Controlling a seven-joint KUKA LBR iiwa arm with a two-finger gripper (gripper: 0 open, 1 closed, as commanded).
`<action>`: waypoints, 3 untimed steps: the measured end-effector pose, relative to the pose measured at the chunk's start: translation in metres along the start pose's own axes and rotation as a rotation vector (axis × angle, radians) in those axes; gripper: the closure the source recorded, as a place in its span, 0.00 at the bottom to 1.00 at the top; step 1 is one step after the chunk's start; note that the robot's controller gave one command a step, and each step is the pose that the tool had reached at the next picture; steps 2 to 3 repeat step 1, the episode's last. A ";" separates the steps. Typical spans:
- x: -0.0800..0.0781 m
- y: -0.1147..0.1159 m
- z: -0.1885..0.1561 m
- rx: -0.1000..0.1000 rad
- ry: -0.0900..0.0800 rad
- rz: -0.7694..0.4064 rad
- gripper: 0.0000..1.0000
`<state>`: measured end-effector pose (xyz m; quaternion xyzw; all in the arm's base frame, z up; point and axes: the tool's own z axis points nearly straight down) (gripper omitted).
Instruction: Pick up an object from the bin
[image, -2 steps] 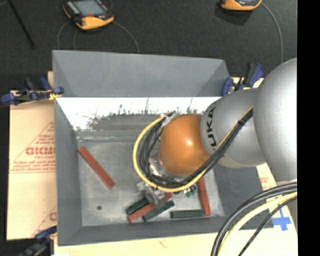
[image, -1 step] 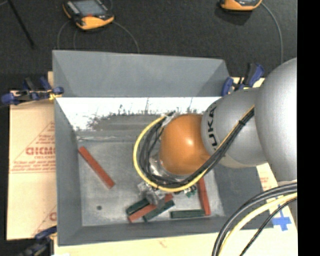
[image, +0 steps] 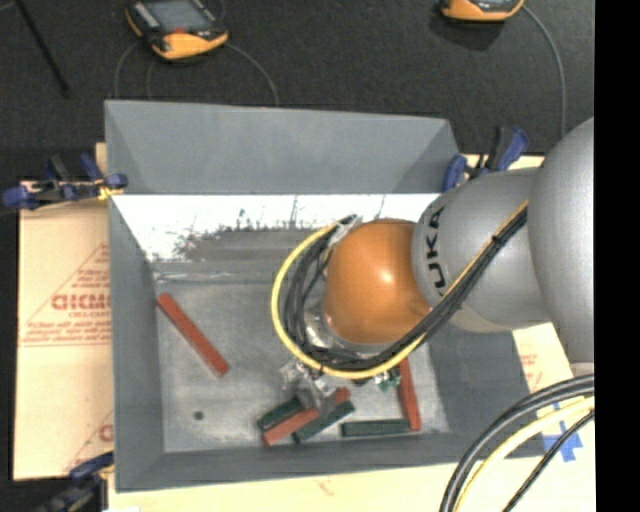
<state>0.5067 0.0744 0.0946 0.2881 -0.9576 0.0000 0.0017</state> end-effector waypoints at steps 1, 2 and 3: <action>-0.001 -0.001 -0.022 0.002 -0.003 0.001 1.00; -0.001 -0.001 -0.022 0.002 -0.003 0.001 1.00; -0.001 -0.001 -0.022 0.002 -0.003 0.001 1.00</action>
Offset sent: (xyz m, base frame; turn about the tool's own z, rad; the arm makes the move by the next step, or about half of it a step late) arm -0.0001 -0.0001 0.0339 0.0000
